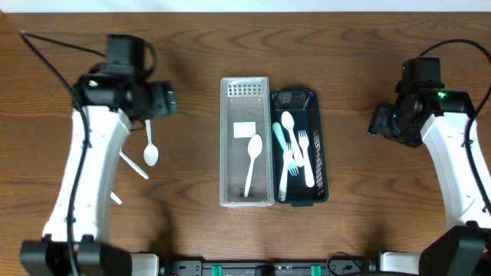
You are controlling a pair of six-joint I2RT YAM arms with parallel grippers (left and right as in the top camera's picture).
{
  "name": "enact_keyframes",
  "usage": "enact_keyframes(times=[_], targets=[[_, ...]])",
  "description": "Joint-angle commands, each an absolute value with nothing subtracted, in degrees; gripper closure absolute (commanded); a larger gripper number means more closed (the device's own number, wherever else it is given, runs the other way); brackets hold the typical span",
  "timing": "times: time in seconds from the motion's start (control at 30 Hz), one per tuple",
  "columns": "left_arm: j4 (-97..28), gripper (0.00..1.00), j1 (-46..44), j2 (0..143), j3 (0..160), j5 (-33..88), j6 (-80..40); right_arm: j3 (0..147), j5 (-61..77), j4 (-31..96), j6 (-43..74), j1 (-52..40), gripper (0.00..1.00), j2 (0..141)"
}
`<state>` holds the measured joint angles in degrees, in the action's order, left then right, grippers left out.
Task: Pack container
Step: 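Return left gripper to the spoons and grasp a second white spoon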
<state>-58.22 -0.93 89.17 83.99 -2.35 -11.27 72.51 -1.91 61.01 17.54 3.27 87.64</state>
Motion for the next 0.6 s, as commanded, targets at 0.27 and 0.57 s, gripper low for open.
enact_keyframes(times=[0.27,0.57], targets=[[-55.29,0.03,6.2,106.85,83.59,-1.76,-3.14,72.31,-1.5,60.95,17.12,3.79,0.38,87.37],[-52.16,0.04,6.2,116.95,83.59,1.96,-0.64,72.31,-1.54,60.6,16.75,3.79,0.38,87.37]])
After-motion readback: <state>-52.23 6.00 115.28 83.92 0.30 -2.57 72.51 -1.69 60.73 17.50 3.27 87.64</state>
